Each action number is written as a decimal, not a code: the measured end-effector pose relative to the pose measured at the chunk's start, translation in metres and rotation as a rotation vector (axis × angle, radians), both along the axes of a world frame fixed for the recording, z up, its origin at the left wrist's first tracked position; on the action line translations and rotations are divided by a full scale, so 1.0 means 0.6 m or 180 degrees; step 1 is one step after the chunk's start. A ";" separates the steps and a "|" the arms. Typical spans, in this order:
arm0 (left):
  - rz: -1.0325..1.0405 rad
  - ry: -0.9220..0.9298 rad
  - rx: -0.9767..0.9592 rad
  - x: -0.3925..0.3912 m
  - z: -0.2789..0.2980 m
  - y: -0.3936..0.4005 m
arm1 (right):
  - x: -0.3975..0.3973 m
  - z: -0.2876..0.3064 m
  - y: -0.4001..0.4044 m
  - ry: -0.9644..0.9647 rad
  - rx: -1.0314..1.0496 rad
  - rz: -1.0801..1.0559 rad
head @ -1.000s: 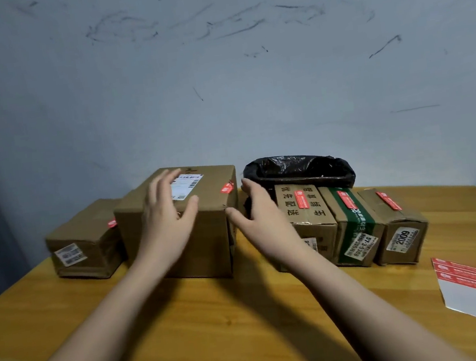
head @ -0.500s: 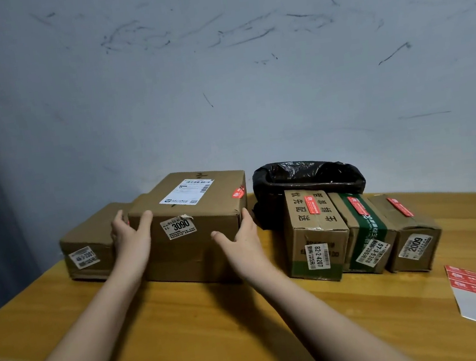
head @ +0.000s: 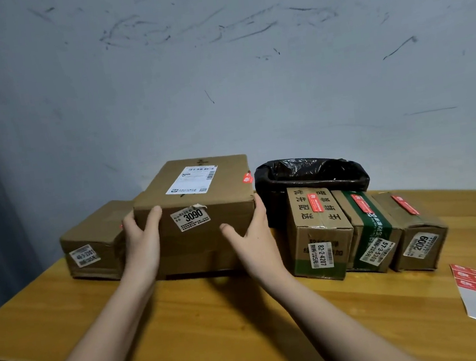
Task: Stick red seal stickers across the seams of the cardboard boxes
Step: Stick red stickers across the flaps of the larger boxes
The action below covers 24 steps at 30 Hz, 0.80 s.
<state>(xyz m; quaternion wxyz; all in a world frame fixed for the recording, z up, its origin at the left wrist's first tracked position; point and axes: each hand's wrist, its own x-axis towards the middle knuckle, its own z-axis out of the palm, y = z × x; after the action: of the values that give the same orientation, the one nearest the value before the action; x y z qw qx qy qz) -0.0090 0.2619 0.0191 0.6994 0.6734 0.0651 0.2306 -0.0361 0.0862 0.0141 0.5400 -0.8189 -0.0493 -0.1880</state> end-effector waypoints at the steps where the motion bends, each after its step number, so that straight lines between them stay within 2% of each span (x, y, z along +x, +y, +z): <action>1: -0.0016 -0.0113 0.0018 -0.011 0.007 -0.005 | 0.002 0.003 -0.003 -0.0048 0.0156 -0.0030; 5: 0.0040 -0.0678 0.0338 -0.060 0.036 -0.032 | 0.010 0.014 -0.018 -0.0236 0.0959 -0.0050; 10: 0.0045 -0.1362 0.0878 -0.101 0.053 -0.050 | 0.013 0.028 -0.038 -0.0252 0.1854 0.0234; 12: 0.0118 -0.1621 0.1298 -0.111 0.054 -0.053 | 0.019 0.026 -0.046 -0.0102 0.2196 0.0292; 15: 0.0383 -0.1954 0.2256 -0.128 0.067 -0.067 | 0.029 0.020 -0.045 0.0195 0.2613 0.0316; 19: 0.0659 -0.1948 0.3427 -0.141 0.092 -0.085 | 0.046 0.003 -0.030 0.0485 0.3160 0.0445; 24: 0.0638 -0.1766 0.3929 -0.149 0.118 -0.105 | 0.031 0.004 -0.034 0.0507 0.3643 0.0872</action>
<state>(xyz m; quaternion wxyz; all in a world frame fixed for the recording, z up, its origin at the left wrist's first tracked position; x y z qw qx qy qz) -0.0986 0.1987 0.0900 0.1535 0.8555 -0.1979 0.4531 -0.0177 0.0657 0.0163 0.9171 -0.3953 -0.0046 -0.0513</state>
